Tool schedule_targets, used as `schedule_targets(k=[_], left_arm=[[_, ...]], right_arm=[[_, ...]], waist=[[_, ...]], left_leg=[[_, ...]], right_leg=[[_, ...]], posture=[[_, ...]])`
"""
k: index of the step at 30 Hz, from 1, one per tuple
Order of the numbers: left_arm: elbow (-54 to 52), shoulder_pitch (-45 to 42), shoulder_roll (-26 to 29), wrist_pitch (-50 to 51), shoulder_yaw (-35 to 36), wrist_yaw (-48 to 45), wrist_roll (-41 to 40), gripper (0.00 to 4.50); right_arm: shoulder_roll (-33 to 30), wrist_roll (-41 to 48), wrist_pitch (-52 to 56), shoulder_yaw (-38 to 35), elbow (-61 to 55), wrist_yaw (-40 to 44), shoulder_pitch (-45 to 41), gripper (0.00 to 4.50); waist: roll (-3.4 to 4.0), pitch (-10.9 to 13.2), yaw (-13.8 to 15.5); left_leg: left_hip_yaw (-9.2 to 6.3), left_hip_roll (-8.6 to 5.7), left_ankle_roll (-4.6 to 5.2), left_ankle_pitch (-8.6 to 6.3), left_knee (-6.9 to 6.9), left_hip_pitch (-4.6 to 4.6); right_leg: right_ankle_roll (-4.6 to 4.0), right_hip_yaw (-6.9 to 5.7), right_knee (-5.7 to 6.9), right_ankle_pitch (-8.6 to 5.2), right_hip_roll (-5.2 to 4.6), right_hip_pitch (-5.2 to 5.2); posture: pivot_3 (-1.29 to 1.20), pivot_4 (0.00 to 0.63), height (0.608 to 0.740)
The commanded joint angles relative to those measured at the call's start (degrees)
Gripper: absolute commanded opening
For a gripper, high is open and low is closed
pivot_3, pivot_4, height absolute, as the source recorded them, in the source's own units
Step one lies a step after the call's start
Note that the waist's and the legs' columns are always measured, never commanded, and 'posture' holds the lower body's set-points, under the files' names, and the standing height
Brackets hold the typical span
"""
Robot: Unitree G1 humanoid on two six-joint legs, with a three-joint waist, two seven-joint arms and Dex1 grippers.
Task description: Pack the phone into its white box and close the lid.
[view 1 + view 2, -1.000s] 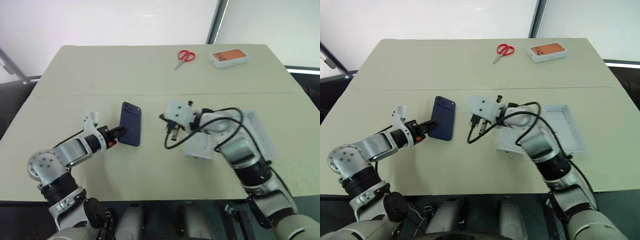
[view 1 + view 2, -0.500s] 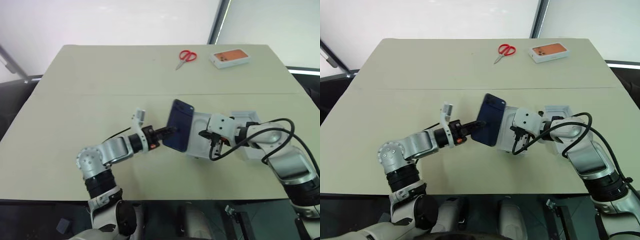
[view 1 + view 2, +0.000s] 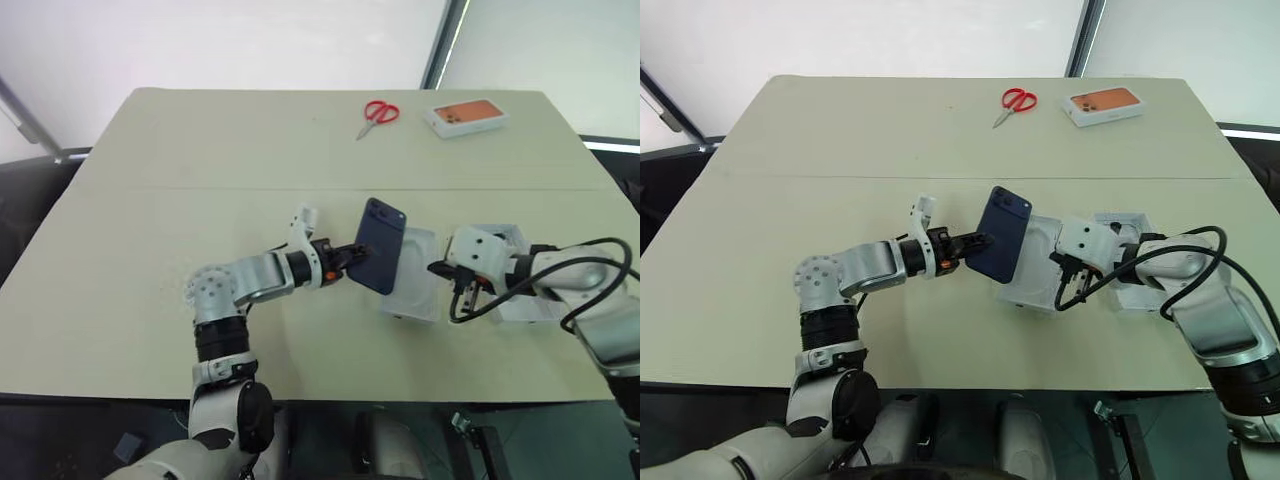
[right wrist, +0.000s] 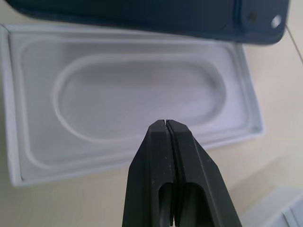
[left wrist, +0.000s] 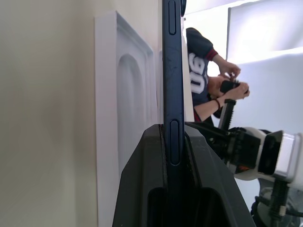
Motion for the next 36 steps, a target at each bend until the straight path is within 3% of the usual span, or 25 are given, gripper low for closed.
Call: schedule_targets(k=[1, 16, 25, 36], left_arm=[[1.66, -3.06, -2.22, -0.48, -4.11, -2.31, 0.84, 0.03], [10.22, -7.72, -2.78, -5.57, -8.66, -6.37, 8.95, 0.03], [5.87, -6.69, -0.41, -1.75, -11.67, -11.37, 9.66, 4.33], [-11.5, 2.02, 16.04, 4.6, -16.35, -23.69, 10.16, 4.47]], right_arm=[[-1.27, 0.7, -1.35, -2.43, -0.03, -0.27, -0.09, 0.0], [-1.7, 0.99, -1.61, -2.57, -0.06, -1.31, 0.74, 0.0], [-1.81, 0.75, -1.81, -2.23, 0.64, -1.66, -0.06, 0.0], [-0.3, 0.38, -2.23, -0.48, 1.19, -2.75, -2.5, 0.0]], waist=[[0.0, 0.0, -0.17], [0.01, 0.0, -0.09], [0.02, 0.0, -0.08], [0.07, -0.03, -0.38]], left_leg=[[0.01, 0.02, 0.0, 0.0, 0.0, 0.01], [0.02, 0.05, -0.01, 0.01, 0.0, 0.02], [0.02, 0.04, -0.01, 0.01, 0.0, 0.02], [0.01, 0.1, -0.04, 0.02, -0.02, 0.05]], right_leg=[[0.0, 0.0, 0.01, 0.0, 0.01, 0.0], [0.01, 0.0, 0.03, 0.0, 0.03, -0.01], [0.01, 0.0, 0.03, 0.0, 0.03, 0.0], [0.01, 0.01, 0.08, 0.0, 0.07, -0.02]], posture=[[0.0, 0.15, 0.697], [0.0, 0.15, 0.697], [0.0, 0.15, 0.697], [0.0, 0.15, 0.697]])
